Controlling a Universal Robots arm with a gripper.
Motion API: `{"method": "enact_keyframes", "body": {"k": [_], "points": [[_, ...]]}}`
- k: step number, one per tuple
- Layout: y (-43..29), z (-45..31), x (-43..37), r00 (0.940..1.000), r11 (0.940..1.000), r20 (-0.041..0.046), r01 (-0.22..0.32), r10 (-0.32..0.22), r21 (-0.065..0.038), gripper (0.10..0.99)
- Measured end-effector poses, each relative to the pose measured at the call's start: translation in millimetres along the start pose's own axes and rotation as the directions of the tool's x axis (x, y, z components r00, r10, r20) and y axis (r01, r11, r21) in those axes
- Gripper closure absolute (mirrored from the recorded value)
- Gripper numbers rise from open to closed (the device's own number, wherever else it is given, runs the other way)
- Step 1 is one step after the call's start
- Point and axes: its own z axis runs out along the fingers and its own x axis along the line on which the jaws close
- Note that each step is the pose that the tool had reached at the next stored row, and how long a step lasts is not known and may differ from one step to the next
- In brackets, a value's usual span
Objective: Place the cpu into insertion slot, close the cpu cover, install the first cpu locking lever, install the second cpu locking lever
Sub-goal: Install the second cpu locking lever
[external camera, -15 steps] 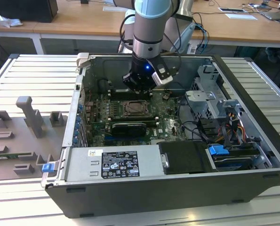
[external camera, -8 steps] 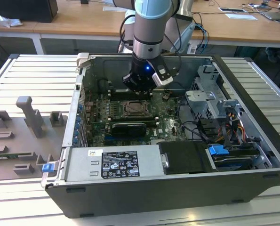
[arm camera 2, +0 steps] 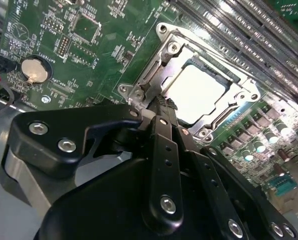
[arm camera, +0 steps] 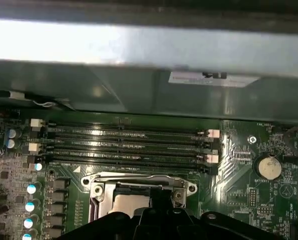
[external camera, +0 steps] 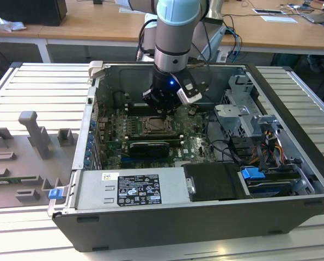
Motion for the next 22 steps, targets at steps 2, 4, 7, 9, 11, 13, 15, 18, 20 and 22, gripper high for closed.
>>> {"method": "enact_keyframes", "body": {"k": [2,4,7,9,11,13,15,18,20,22], "points": [[0.6,-14.4,0.1,1.0,1.0,0.0001,0.0,0.0,0.0,0.98],[1.6,-27.2,0.1,1.0,1.0,0.0001,0.0,0.0,0.0,0.98],[2.4,-38.6,0.2,1.0,1.0,0.0001,0.0,0.0,0.0,0.98],[-0.3,-40.7,0.6,1.0,1.0,0.0001,0.0,0.0,0.0,0.98],[-3.6,-40.8,0.8,1.0,1.0,0.0002,0.0,0.0,0.0,0.98],[-9.2,-41.0,1.1,1.0,1.0,0.0001,0.001,-0.001,0.0,0.98],[-12.2,-41.2,1.3,1.0,1.0,0.0001,0.001,-0.001,0.0,0.98],[-16.8,-41.5,1.6,1.0,1.0,0.0,0.001,-0.001,0.0,0.98],[-21.9,-41.9,1.8,1.0,1.0,0.0001,0.001,-0.001,0.0,0.98],[-29.1,-42.4,2.2,1.0,1.0,0.0,0.002,-0.002,0.0,0.98]]}}
